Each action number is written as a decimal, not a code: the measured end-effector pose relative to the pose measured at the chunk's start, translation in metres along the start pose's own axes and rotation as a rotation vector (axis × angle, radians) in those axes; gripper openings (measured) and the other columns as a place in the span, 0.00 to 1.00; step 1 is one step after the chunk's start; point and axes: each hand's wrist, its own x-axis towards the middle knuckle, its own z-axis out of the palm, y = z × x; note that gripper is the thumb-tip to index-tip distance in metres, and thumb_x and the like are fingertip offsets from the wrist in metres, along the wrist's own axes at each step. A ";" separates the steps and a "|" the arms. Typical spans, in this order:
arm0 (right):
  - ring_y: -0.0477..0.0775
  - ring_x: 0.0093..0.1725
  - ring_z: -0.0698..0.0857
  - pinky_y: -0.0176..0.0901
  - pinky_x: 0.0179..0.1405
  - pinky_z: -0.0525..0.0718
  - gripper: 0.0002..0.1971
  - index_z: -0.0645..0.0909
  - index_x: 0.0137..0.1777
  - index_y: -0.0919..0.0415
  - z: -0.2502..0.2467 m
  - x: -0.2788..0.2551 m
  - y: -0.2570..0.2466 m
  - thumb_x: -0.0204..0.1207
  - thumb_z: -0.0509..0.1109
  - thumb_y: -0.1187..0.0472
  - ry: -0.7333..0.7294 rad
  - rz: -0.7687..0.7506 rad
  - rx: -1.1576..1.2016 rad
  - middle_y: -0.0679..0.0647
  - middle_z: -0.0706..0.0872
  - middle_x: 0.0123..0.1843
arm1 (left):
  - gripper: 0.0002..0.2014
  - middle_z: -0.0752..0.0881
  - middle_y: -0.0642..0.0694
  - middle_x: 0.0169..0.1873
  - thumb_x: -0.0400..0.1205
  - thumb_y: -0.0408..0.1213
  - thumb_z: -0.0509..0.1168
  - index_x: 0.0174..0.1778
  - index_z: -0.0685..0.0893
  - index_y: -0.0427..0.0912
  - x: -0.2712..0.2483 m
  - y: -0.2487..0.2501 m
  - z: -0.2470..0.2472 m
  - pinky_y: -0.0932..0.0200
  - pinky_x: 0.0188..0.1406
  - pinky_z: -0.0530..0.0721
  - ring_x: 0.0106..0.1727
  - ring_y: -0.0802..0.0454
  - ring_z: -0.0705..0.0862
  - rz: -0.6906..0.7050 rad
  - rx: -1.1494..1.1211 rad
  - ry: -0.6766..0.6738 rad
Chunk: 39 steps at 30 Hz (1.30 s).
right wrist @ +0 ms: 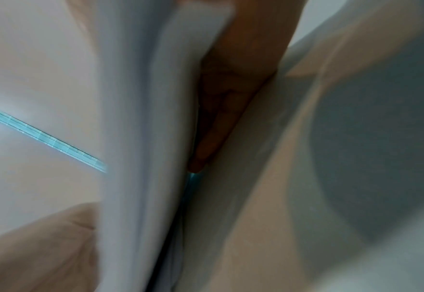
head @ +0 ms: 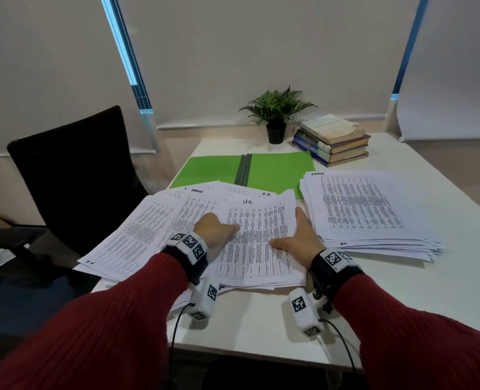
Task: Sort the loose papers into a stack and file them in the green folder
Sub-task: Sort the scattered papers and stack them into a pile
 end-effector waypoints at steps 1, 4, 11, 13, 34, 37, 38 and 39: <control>0.56 0.89 0.60 0.49 0.85 0.59 0.60 0.44 0.92 0.56 -0.001 -0.002 -0.001 0.71 0.85 0.62 -0.003 -0.004 -0.001 0.52 0.56 0.92 | 0.34 0.78 0.37 0.80 0.88 0.49 0.72 0.83 0.72 0.32 -0.002 0.001 -0.003 0.48 0.73 0.77 0.80 0.36 0.77 0.009 0.041 0.012; 0.57 0.89 0.61 0.58 0.87 0.61 0.63 0.44 0.92 0.49 -0.004 -0.001 -0.001 0.67 0.86 0.64 0.002 -0.005 0.055 0.49 0.56 0.92 | 0.38 0.68 0.32 0.87 0.85 0.58 0.70 0.84 0.73 0.37 0.006 -0.014 -0.023 0.34 0.83 0.73 0.86 0.31 0.69 -0.032 0.235 0.191; 0.53 0.65 0.87 0.51 0.66 0.84 0.44 0.67 0.79 0.50 -0.003 -0.002 -0.003 0.66 0.83 0.74 0.021 -0.058 0.184 0.47 0.85 0.68 | 0.47 0.68 0.30 0.82 0.74 0.74 0.72 0.77 0.77 0.38 0.020 -0.054 -0.051 0.30 0.82 0.71 0.83 0.28 0.66 -0.184 0.445 0.254; 0.47 0.60 0.88 0.49 0.63 0.86 0.45 0.68 0.80 0.48 -0.009 -0.005 -0.007 0.67 0.82 0.76 0.038 -0.065 0.223 0.44 0.86 0.65 | 0.58 0.63 0.29 0.86 0.69 0.78 0.73 0.84 0.70 0.38 0.022 -0.059 -0.053 0.27 0.84 0.67 0.86 0.27 0.62 -0.249 0.446 0.263; 0.69 0.77 0.78 0.49 0.71 0.78 0.48 0.64 0.88 0.62 -0.228 0.047 0.012 0.69 0.84 0.70 0.300 0.312 -0.448 0.67 0.73 0.84 | 0.26 0.91 0.37 0.64 0.79 0.44 0.81 0.69 0.88 0.33 0.041 -0.078 -0.078 0.41 0.69 0.87 0.64 0.33 0.89 -0.059 0.089 0.257; 0.69 0.79 0.75 0.53 0.76 0.76 0.50 0.61 0.89 0.62 -0.224 0.042 0.001 0.70 0.84 0.62 0.271 0.336 -0.605 0.66 0.71 0.85 | 0.22 0.93 0.37 0.59 0.78 0.42 0.82 0.64 0.90 0.35 0.041 -0.077 -0.079 0.36 0.69 0.88 0.61 0.34 0.91 -0.029 -0.096 0.249; 0.70 0.79 0.76 0.58 0.77 0.76 0.49 0.62 0.89 0.60 -0.220 0.040 -0.003 0.70 0.84 0.57 0.271 0.333 -0.682 0.67 0.71 0.84 | 0.18 0.94 0.37 0.57 0.77 0.40 0.82 0.59 0.91 0.35 0.038 -0.074 -0.080 0.34 0.67 0.89 0.58 0.34 0.93 -0.018 -0.182 0.230; 0.71 0.77 0.77 0.61 0.77 0.77 0.48 0.64 0.88 0.58 -0.214 0.038 -0.011 0.71 0.83 0.53 0.287 0.311 -0.745 0.67 0.73 0.82 | 0.15 0.95 0.36 0.56 0.78 0.36 0.82 0.57 0.91 0.35 0.031 -0.068 -0.079 0.31 0.65 0.90 0.57 0.33 0.94 -0.013 -0.293 0.208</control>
